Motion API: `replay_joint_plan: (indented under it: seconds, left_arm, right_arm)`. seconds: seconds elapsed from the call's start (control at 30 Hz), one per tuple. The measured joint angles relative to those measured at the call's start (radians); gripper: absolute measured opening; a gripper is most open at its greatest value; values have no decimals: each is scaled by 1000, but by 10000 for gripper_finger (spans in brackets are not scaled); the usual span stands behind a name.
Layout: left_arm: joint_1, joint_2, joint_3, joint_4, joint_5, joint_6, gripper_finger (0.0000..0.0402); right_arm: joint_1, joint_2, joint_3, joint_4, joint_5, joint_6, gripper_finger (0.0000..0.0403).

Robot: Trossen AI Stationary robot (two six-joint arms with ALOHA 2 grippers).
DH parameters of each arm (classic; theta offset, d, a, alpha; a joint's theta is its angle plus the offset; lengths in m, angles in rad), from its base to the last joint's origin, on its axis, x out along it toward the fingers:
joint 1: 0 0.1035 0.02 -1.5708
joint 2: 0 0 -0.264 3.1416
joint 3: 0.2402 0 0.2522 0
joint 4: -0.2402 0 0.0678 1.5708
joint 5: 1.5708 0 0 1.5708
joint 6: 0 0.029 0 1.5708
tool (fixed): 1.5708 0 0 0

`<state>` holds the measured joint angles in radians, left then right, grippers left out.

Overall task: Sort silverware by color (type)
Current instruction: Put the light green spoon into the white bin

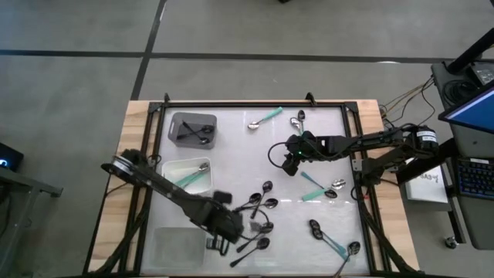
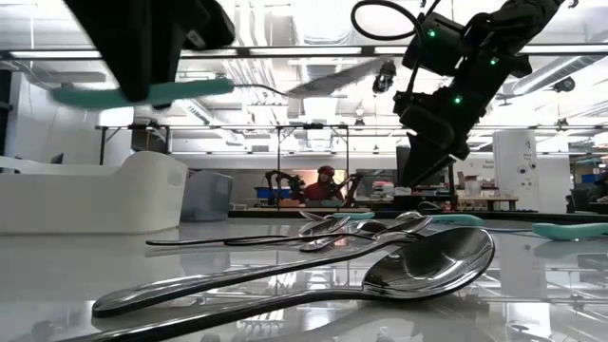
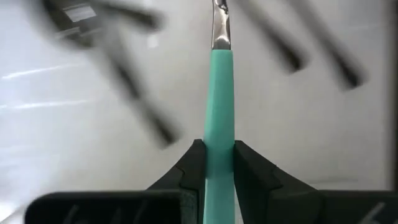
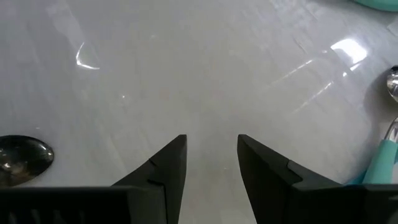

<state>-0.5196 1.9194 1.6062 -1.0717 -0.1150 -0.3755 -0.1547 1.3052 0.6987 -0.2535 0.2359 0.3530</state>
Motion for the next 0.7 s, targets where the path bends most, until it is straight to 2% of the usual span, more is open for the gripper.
replay_joint_plan:
  seconds: [0.17,0.33,0.53,0.7]
  left_arm:
    - [41,-117,-37,-199,-164,-24,39]
    - [128,-276,-176,-281,-183,-60,39]
    - [245,-502,-416,-272,-191,-144,39]
    - [280,-672,-581,-231,-192,-197,39]
  right_arm:
    - [0,0,0,1,0,0,134]
    - [0,0,0,1,0,-8,134]
    - [0,0,0,1,0,-27,134]
    - [0,0,0,2,0,-80,134]
